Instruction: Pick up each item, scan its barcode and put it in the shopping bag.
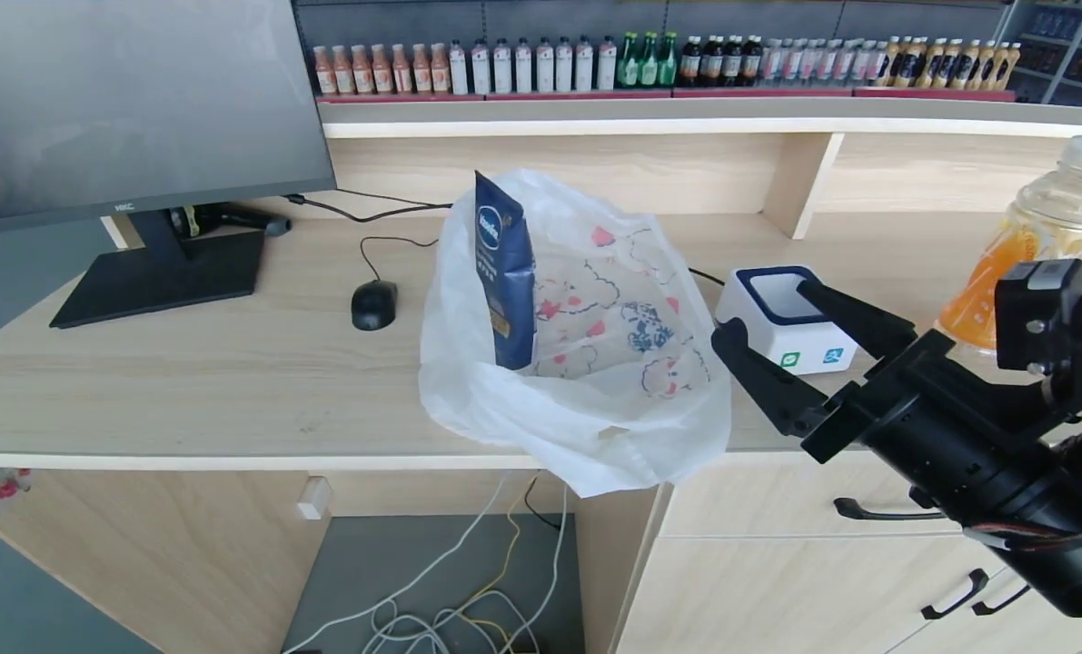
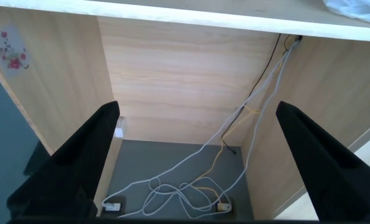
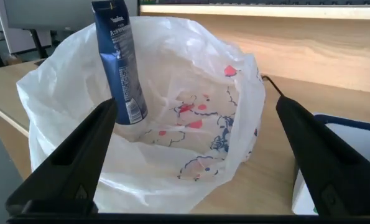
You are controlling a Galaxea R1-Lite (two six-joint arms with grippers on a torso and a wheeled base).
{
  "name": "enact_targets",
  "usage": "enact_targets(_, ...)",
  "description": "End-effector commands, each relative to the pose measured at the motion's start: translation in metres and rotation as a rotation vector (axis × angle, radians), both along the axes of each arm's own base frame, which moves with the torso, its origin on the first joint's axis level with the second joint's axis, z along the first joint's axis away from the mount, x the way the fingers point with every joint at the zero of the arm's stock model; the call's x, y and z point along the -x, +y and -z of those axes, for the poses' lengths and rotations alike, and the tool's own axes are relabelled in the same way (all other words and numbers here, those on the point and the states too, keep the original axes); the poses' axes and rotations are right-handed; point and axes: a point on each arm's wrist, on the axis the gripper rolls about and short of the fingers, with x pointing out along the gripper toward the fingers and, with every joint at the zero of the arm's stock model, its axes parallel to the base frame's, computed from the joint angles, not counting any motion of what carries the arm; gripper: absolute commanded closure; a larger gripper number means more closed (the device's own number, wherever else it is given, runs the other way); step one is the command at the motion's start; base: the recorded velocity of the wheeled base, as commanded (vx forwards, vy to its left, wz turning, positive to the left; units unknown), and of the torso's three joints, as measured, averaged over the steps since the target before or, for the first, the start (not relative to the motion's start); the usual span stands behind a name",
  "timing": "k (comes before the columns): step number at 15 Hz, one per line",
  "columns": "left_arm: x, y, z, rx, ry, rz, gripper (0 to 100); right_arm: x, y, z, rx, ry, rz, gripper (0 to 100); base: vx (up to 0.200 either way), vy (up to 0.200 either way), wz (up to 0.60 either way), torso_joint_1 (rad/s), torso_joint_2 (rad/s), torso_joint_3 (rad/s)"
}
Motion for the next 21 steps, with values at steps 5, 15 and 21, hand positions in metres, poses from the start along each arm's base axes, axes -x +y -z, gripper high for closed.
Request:
enact_targets(5, 0.000, 0.000, 0.000, 0.001, -0.001, 0.000, 0, 0.012, -0.007, -0.004, -0.011, -0.016, 0.000, 0, 0.000, -0.200, 0.00, 0.004, 0.00, 0.003)
enact_targets(15, 0.000, 0.000, 0.000, 0.004, 0.000, 0.000, 0, 0.007, -0.004, 0.001, 0.001, 0.002, -0.003, 0, 0.000, -0.200, 0.00, 0.000, 0.00, 0.002)
enact_targets(21, 0.000, 0.000, 0.000, -0.007, 0.000, 0.000, 0, 0.010, -0.005, 0.003, 0.006, 0.010, -0.003, 0, 0.000, -0.100, 0.00, 0.003, 0.00, 0.001)
